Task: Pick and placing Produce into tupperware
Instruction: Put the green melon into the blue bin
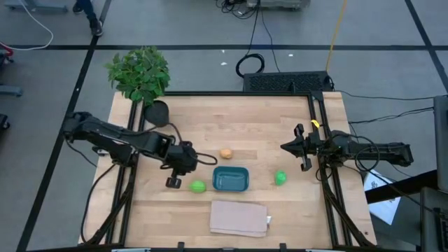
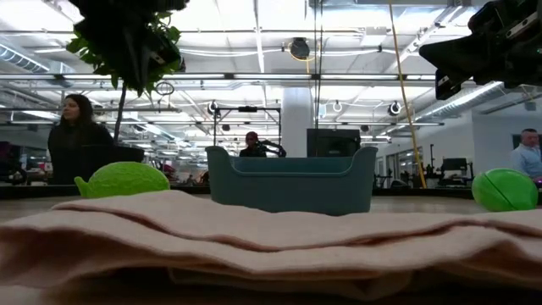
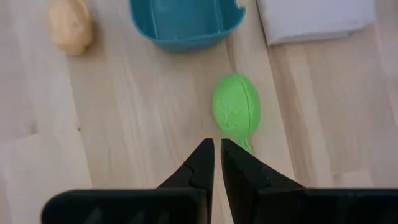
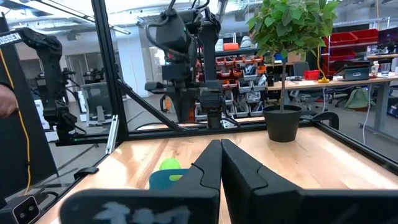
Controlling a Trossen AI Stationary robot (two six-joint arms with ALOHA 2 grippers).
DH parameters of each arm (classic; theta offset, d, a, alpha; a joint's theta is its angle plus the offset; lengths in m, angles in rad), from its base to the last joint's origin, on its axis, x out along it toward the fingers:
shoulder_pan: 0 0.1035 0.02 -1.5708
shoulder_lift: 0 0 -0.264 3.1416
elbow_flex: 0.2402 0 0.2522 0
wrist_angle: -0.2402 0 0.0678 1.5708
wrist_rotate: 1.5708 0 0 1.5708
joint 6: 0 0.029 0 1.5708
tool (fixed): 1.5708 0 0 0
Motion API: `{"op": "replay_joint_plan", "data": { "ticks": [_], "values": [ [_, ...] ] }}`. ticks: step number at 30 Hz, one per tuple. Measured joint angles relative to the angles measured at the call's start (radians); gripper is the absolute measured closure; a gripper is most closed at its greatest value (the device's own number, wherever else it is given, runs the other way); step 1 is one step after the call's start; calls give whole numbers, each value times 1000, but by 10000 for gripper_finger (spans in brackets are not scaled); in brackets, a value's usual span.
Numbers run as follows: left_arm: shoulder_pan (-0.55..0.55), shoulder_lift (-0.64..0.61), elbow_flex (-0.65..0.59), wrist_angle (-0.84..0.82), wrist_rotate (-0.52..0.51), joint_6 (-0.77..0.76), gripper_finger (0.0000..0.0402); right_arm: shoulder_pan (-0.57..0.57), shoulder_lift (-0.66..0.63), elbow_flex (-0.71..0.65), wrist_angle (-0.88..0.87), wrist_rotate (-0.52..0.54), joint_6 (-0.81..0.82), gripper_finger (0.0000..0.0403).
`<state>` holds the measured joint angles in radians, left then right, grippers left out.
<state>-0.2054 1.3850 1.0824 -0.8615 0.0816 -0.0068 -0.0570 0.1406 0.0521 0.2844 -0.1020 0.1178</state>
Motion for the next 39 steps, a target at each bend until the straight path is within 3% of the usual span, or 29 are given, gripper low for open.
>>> {"op": "replay_joint_plan", "data": {
  "ticks": [4,8,17,27,32,39],
  "values": [
    [0,34,0,4,8,6,366,0,0,0,-5,0,0,403],
    [0,49,0,45,23,-36,336,0,0,0,-6,0,0,403],
    [-11,50,0,154,144,-144,197,0,6,0,-19,0,0,403],
    [-59,89,-1,182,130,-232,76,0,9,0,-27,0,1,403],
    [-68,121,-1,184,120,-240,49,0,14,0,-27,0,1,403],
    [-68,208,-2,190,117,-220,46,0,27,0,-32,0,2,403]
  ]
}}
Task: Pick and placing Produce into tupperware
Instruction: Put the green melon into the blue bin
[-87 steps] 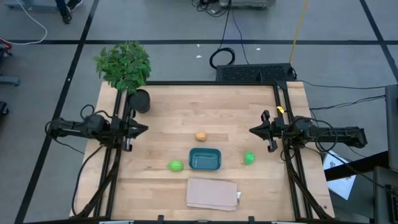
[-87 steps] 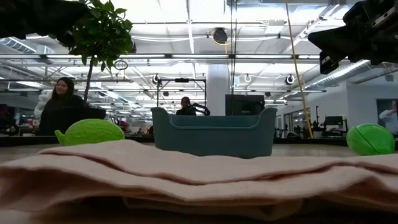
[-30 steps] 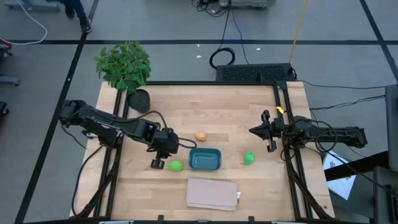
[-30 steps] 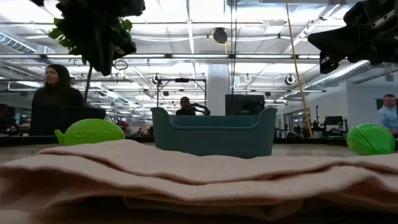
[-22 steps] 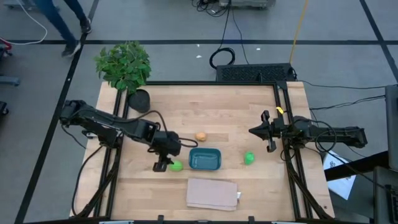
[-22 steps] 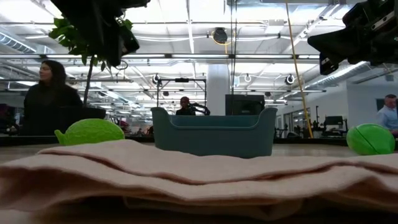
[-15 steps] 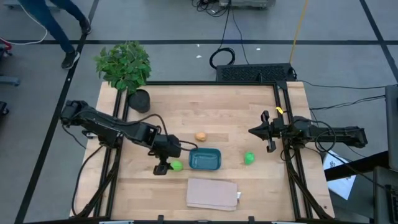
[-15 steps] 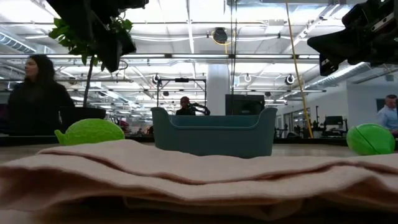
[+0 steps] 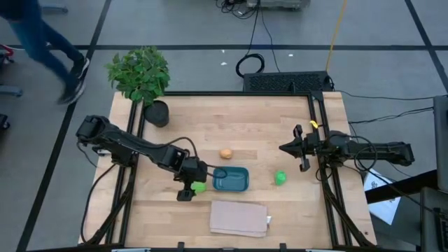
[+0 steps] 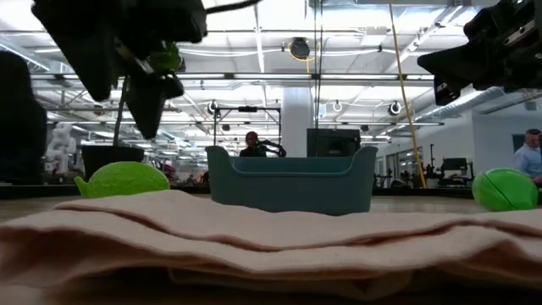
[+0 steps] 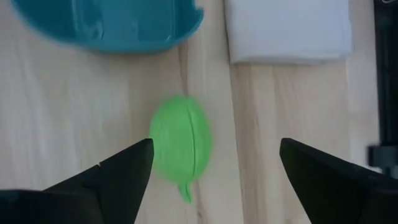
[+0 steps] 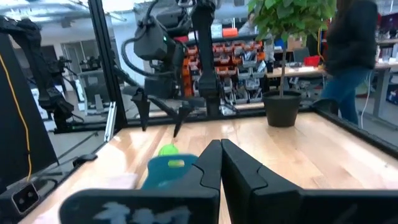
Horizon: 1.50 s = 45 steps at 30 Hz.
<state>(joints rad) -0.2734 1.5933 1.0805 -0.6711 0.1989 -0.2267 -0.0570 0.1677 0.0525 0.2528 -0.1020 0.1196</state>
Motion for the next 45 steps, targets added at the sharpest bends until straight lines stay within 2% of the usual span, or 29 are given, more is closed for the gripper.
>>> {"op": "replay_joint_plan", "data": {
  "ticks": [12,20,25,45],
  "values": [
    [26,103,1,16,0,58,46,0,28,0,12,0,3,403],
    [31,123,1,28,-1,72,46,0,30,0,10,0,3,403],
    [31,123,0,19,-42,67,46,0,34,0,8,0,3,403],
    [29,122,-141,200,-24,45,46,0,34,0,8,0,3,403]
  ]
}}
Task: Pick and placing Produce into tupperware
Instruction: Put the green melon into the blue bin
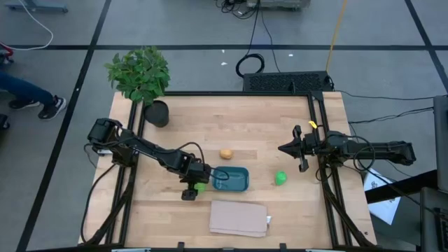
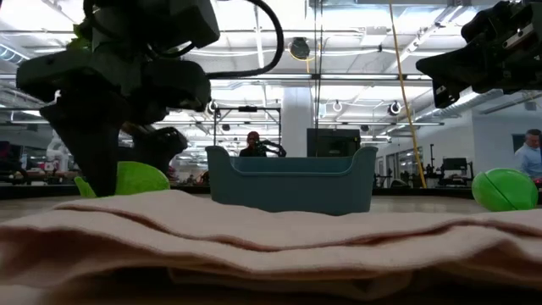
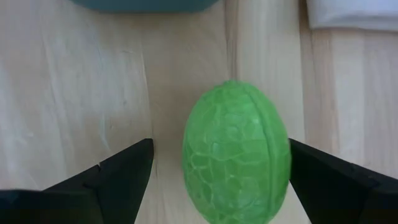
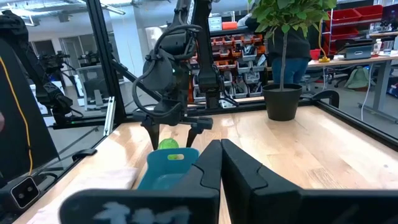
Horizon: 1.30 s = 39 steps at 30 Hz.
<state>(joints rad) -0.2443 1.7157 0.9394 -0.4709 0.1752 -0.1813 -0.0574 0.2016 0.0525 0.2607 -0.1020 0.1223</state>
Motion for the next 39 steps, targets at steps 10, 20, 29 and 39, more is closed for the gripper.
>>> {"op": "replay_joint_plan", "data": {
  "ticks": [10,20,29,39],
  "values": [
    [0,0,-2,4,-7,-2,63,0,0,0,0,0,0,403],
    [0,-1,-2,2,32,-8,183,0,0,0,0,0,0,403],
    [1,-2,15,-66,36,28,169,0,0,0,0,0,-3,403],
    [1,-1,168,-251,14,106,184,0,0,0,0,0,-3,403]
  ]
}}
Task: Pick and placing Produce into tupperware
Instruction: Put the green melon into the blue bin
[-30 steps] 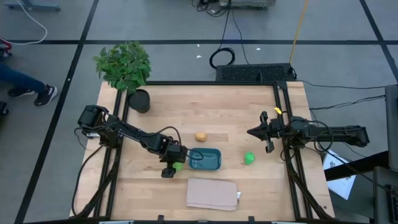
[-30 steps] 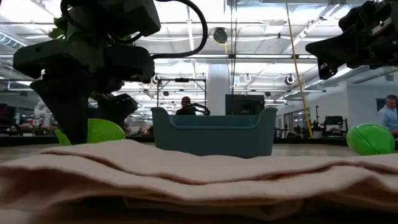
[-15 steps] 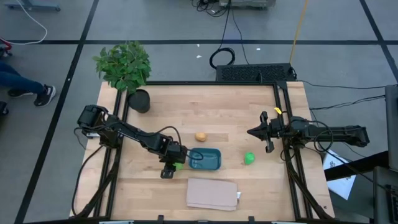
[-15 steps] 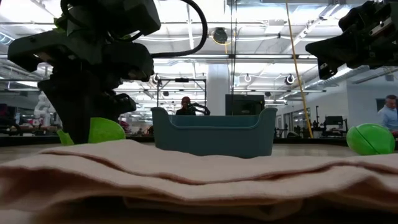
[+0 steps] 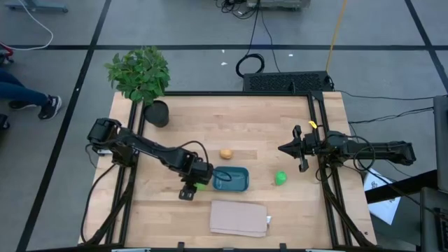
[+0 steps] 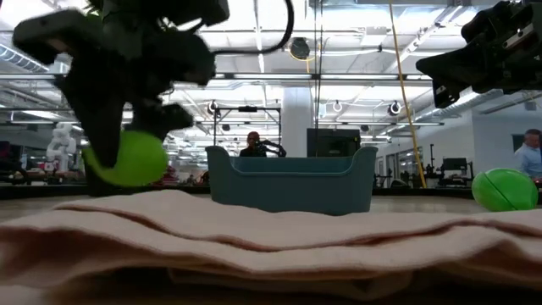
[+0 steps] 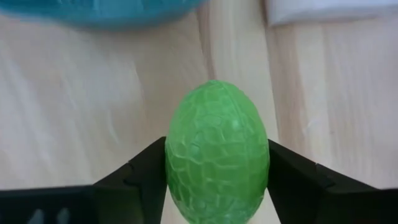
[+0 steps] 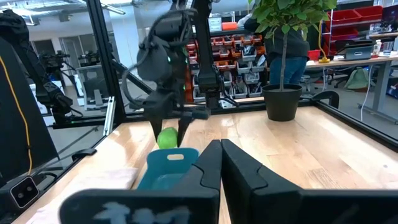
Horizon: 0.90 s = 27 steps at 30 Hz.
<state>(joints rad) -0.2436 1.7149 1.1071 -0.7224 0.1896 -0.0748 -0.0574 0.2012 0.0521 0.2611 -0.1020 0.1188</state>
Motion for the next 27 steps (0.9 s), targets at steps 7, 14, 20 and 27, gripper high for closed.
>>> {"op": "replay_joint_plan", "data": {
  "ticks": [7,14,20,27],
  "values": [
    [0,0,147,-148,-41,64,177,0,0,0,0,0,0,403],
    [6,0,260,-251,-60,131,174,0,0,0,1,0,0,403],
    [37,-59,297,-305,-100,146,180,0,0,0,0,0,0,403],
    [77,-216,292,-323,-129,144,173,0,2,0,2,0,0,403]
  ]
}}
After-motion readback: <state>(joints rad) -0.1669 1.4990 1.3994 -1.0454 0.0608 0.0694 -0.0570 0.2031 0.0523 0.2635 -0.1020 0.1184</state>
